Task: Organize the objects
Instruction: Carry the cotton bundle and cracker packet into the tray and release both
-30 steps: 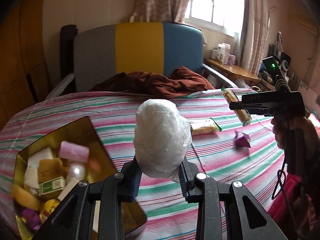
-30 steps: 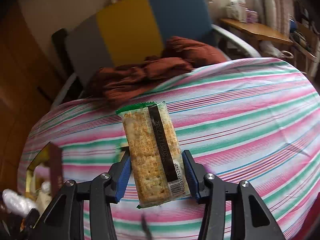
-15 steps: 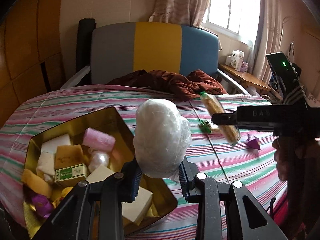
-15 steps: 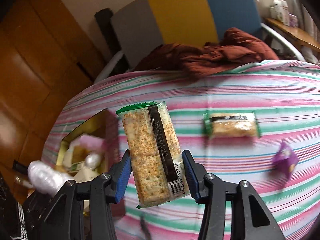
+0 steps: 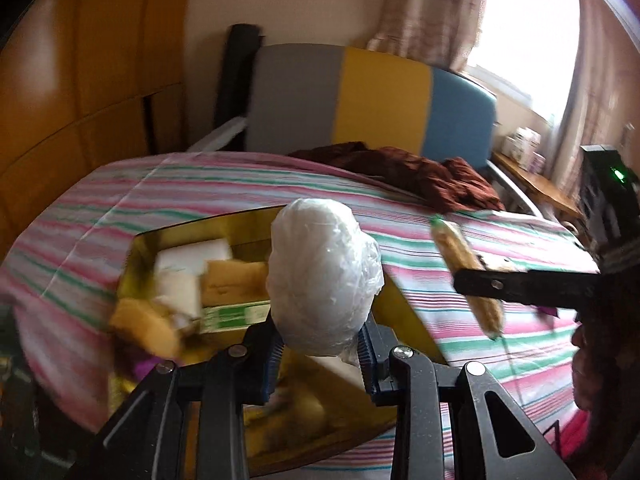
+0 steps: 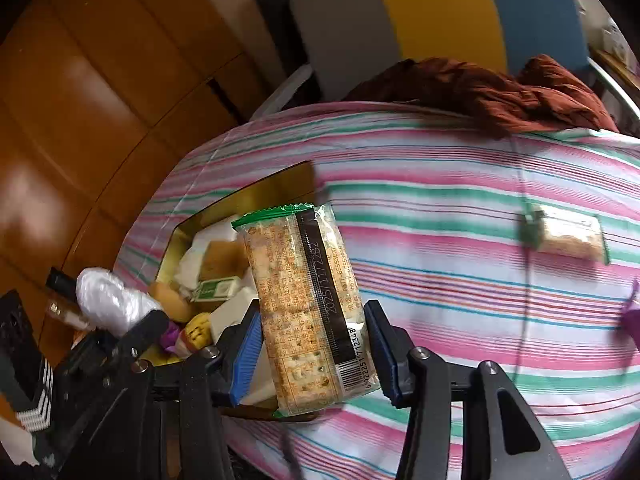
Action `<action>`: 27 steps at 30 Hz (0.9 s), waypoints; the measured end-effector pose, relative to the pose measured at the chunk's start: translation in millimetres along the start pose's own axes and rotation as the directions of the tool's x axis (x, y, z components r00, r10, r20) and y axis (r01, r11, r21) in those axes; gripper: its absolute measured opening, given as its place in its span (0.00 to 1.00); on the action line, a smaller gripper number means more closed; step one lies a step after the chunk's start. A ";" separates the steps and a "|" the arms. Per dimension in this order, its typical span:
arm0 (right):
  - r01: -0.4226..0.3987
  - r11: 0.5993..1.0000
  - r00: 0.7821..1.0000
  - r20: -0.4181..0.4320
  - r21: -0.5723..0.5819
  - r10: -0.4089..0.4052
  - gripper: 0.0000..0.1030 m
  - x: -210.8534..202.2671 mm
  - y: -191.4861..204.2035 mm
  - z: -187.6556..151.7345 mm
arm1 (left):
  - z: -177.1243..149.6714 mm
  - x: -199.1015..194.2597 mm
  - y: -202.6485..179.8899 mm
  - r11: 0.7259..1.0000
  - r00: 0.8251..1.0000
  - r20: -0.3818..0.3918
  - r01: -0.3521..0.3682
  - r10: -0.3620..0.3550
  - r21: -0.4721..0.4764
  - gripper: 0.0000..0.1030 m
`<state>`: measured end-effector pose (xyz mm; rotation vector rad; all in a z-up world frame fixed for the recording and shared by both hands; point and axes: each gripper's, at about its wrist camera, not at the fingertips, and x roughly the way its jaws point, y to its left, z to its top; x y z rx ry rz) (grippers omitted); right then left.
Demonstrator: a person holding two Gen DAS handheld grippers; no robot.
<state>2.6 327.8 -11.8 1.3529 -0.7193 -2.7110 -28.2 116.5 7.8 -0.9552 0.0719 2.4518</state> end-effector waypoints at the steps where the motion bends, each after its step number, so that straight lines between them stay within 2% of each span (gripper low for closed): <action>1: -0.008 1.000 1.000 -0.006 -0.008 0.008 0.48 2.2 4.8 -1.1 | -1.3 -1.7 9.8 1.000 1.000 -0.002 -0.016 0.016 -0.019 0.32; 6: -0.031 0.999 0.999 -0.035 -0.041 0.030 0.48 14.3 23.5 -4.9 | -13.3 -9.8 46.1 0.995 0.997 -0.014 -0.075 0.075 -0.072 0.32; 10: -0.031 0.997 0.998 -0.053 -0.065 0.028 0.48 23.7 33.5 -2.8 | -22.8 -8.3 58.6 0.991 0.996 -0.039 -0.090 0.086 -0.100 0.32; 19: -0.027 0.991 0.996 -0.092 -0.131 0.015 0.48 42.3 50.0 9.2 | -24.4 -0.1 55.8 0.991 0.998 -0.063 -0.033 0.026 -0.127 0.33; 23: -0.002 0.981 0.991 -0.134 -0.196 -0.025 0.50 56.8 59.0 15.1 | -25.0 6.6 54.2 0.990 0.996 -0.086 -0.020 0.008 -0.139 0.33; 24: 0.013 0.979 0.990 -0.138 -0.205 -0.042 0.50 61.2 60.5 18.1 | -25.2 8.0 54.7 0.989 0.996 -0.088 -0.019 0.006 -0.146 0.34; 27: 0.065 0.977 0.989 -0.116 -0.202 -0.089 0.50 68.5 60.5 27.5 | -23.4 12.0 53.8 0.988 0.996 -0.090 -0.013 -0.001 -0.153 0.45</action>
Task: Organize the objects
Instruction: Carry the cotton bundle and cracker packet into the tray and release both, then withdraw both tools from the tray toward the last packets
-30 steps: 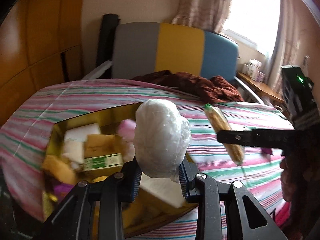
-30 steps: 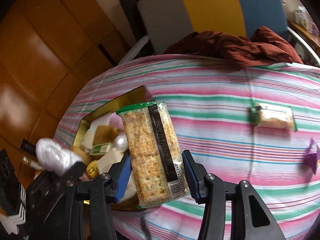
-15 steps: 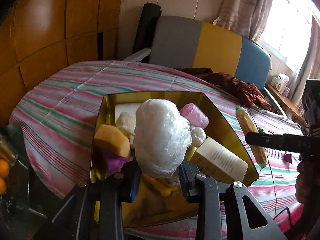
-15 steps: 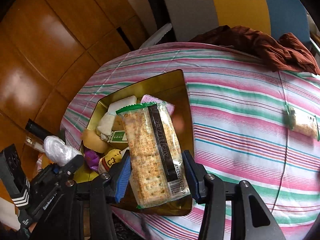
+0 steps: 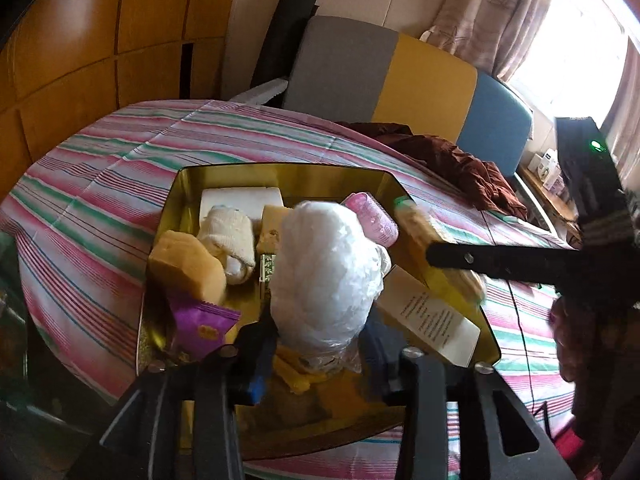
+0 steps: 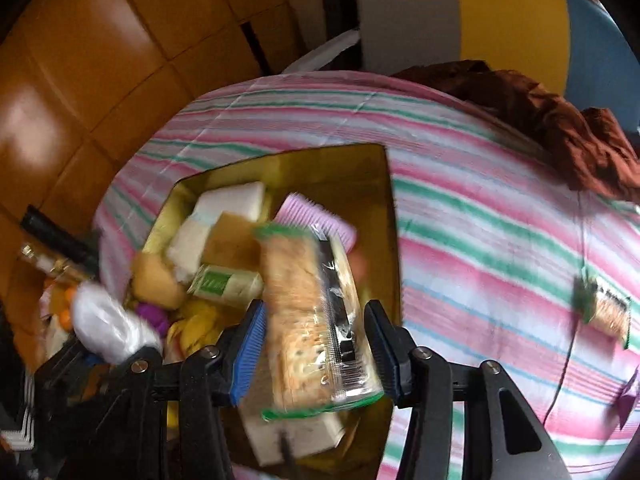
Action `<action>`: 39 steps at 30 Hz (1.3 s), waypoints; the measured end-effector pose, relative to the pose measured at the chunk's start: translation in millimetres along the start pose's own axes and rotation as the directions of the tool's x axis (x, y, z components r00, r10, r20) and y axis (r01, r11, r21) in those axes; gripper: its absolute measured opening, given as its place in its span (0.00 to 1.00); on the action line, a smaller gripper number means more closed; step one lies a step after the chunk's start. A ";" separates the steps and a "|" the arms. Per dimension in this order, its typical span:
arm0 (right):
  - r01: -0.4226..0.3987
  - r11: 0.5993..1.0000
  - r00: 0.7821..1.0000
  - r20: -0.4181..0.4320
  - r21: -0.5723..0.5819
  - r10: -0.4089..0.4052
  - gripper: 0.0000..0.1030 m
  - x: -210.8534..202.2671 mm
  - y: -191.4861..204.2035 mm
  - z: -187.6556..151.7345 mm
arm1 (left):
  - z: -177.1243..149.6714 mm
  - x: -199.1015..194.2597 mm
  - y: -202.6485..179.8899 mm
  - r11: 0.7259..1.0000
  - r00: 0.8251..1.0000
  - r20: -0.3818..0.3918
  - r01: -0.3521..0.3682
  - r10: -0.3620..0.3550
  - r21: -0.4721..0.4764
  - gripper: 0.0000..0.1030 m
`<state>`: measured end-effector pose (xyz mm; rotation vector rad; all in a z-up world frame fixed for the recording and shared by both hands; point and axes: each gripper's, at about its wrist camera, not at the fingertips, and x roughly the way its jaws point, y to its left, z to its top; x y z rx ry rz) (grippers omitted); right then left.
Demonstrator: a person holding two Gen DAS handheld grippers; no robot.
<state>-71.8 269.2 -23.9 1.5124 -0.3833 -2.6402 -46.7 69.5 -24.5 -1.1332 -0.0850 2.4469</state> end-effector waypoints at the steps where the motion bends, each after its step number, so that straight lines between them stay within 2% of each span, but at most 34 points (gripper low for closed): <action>1: 0.005 1.000 1.000 0.004 0.006 -0.005 0.50 1.1 -1.0 2.5 | 0.4 0.3 -0.8 1.000 1.000 0.009 -0.003 0.003 0.002 0.48; 9: 0.014 1.000 1.000 0.001 0.014 -0.014 0.51 3.4 -1.3 -7.5 | -2.3 7.1 -2.6 1.000 1.000 -0.002 -0.026 0.026 0.016 0.51; 14: 0.062 0.998 0.998 0.021 -0.023 -0.061 0.57 -1.0 9.6 -19.4 | -3.1 1.2 -4.0 0.998 0.998 0.025 -0.052 0.052 0.035 0.56; 18: 0.127 0.990 0.990 0.066 -0.057 -0.123 0.57 -7.3 18.6 -25.8 | -0.9 -6.1 -4.3 0.996 0.996 0.048 -0.075 0.073 0.040 0.59; 20: 0.164 0.984 0.984 0.084 -0.068 -0.158 0.57 -9.7 21.8 -28.5 | 0.1 -9.3 -4.9 0.995 0.994 0.058 -0.094 0.091 0.045 0.64; 23: 0.182 0.982 0.980 0.089 -0.058 -0.176 0.57 -11.1 21.0 -31.2 | 0.5 -15.7 -7.8 0.990 0.989 0.081 -0.129 0.124 0.056 0.69; 27: 0.167 0.985 0.981 0.105 -0.034 -0.163 0.57 -15.7 19.9 -36.8 | 1.1 -22.5 -12.6 0.984 0.982 0.107 -0.162 0.154 0.076 0.69; 39: 0.152 0.987 0.977 0.159 -0.047 -0.143 0.57 -35.5 31.0 -52.0 | -1.9 -29.9 -19.4 0.982 0.981 0.122 -0.165 0.153 0.092 0.70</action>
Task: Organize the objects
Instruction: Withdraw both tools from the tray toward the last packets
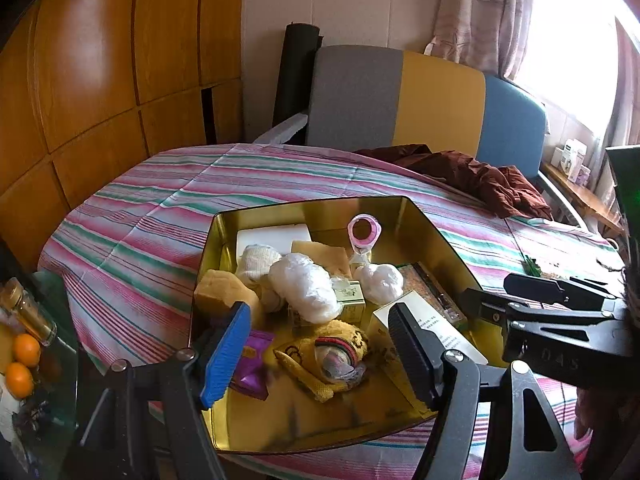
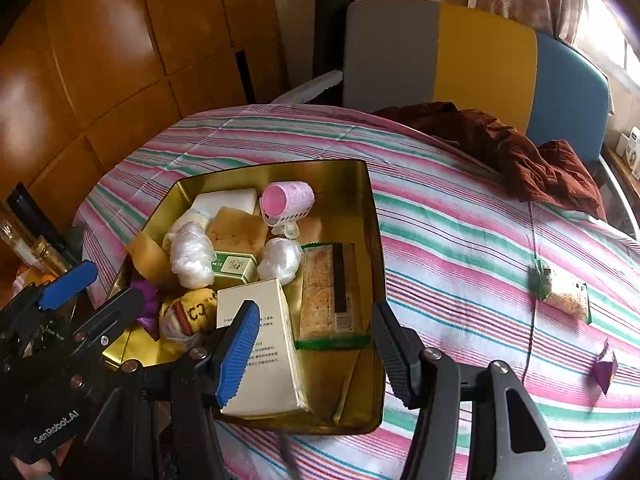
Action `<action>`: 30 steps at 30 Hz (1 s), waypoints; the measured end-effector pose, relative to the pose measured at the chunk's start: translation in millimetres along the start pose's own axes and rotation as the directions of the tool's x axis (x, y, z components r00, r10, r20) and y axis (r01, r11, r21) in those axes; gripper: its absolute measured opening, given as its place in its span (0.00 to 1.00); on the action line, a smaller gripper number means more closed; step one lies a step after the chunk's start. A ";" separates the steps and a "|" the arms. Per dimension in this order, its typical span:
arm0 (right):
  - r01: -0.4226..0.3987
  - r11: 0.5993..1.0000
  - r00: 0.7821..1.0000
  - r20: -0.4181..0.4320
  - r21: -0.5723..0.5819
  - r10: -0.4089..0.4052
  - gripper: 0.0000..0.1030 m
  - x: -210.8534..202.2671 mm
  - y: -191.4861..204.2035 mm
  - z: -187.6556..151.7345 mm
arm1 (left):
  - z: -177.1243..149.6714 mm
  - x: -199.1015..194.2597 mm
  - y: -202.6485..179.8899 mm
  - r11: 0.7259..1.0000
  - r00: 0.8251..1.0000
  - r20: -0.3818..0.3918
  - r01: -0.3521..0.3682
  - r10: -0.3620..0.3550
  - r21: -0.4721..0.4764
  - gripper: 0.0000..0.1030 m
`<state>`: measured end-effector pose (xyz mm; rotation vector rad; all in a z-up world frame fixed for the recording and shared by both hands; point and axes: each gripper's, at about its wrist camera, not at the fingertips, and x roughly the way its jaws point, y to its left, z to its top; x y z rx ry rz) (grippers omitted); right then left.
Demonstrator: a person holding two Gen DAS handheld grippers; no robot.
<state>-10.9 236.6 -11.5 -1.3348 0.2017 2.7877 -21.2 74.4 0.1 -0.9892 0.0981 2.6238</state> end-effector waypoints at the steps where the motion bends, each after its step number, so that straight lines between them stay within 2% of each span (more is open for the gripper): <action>1: 0.002 1.000 1.000 0.002 -0.001 -0.002 0.57 -0.7 0.4 -0.9 | 0.0 -0.9 -0.5 1.000 1.000 0.002 0.000 0.000 0.002 0.70; 16: 0.039 0.999 0.999 0.018 0.032 -0.039 0.57 -15.1 -15.0 -11.9 | -0.4 -10.3 -17.5 0.999 1.000 0.007 0.018 -0.018 0.040 0.70; 30: 0.081 0.989 0.997 0.008 0.124 -0.083 0.57 -22.0 -60.8 -20.6 | 3.6 -10.8 -46.9 0.991 0.999 -0.004 0.045 -0.044 0.126 0.70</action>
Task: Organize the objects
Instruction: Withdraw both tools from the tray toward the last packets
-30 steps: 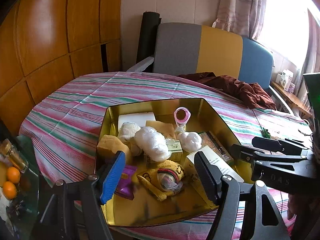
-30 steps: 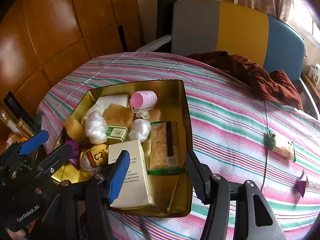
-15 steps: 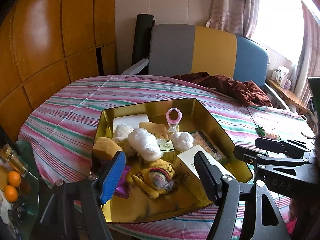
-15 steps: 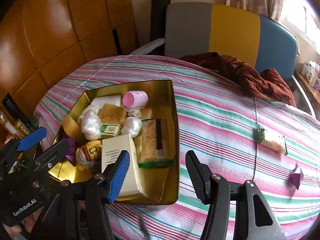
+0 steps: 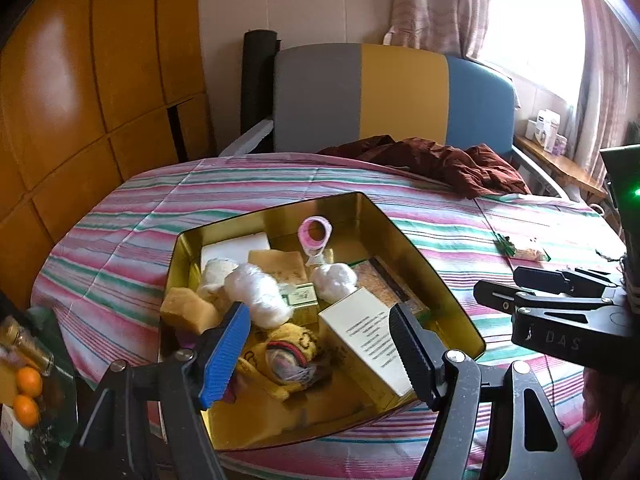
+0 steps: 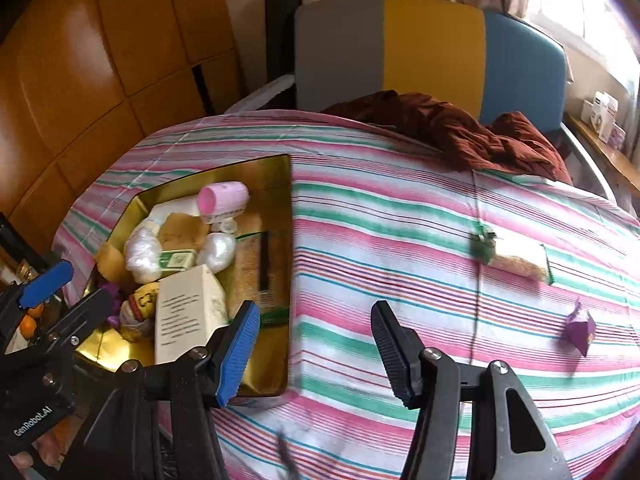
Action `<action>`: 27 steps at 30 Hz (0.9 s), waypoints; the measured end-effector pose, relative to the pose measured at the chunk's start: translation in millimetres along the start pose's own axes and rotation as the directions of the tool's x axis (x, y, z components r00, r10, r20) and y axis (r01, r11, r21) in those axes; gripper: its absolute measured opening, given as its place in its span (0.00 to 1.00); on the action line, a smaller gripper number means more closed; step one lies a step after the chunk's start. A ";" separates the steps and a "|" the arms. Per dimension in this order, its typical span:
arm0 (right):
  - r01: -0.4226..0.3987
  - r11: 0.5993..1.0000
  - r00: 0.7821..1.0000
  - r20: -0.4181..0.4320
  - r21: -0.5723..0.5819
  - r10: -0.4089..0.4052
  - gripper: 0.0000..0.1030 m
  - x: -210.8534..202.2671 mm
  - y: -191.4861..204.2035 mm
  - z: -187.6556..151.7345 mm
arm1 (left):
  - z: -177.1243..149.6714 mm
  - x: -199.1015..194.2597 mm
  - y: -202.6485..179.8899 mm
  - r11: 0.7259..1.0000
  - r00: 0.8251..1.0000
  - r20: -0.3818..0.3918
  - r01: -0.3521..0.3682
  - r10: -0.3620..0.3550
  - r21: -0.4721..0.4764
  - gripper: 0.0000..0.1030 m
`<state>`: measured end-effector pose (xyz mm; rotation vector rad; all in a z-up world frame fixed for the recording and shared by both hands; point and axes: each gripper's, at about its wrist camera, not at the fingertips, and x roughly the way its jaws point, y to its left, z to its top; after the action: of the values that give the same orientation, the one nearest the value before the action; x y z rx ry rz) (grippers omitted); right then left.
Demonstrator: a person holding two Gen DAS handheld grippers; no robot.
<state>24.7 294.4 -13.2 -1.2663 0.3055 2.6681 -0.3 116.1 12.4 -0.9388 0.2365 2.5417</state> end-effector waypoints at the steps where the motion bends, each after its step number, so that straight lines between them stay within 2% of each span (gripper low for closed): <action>1: 0.005 1.000 1.000 0.001 0.006 -0.005 0.57 -0.7 -4.0 0.3 | 1.8 0.1 -3.4 1.000 1.000 0.003 0.004 -0.004 0.008 0.70; 18: 0.129 0.977 0.992 -0.005 0.172 -0.130 0.58 -16.4 -102.4 10.4 | 17.9 14.5 -63.0 0.987 0.993 -0.019 0.114 -0.112 0.118 0.70; 23: 0.160 0.952 0.987 -0.023 0.261 -0.160 0.58 -23.9 -149.0 10.5 | 20.1 21.0 -82.3 0.977 0.988 -0.040 0.152 -0.148 0.150 0.71; 27: 0.223 0.923 0.974 -0.037 0.313 -0.222 0.58 -32.0 -187.0 9.3 | 19.9 25.0 -98.0 0.968 0.984 -0.055 0.177 -0.170 0.180 0.71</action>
<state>82.8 475.0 -3.2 -1.1273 0.5310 2.3141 14.1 218.2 9.8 -0.8962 0.3771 2.2991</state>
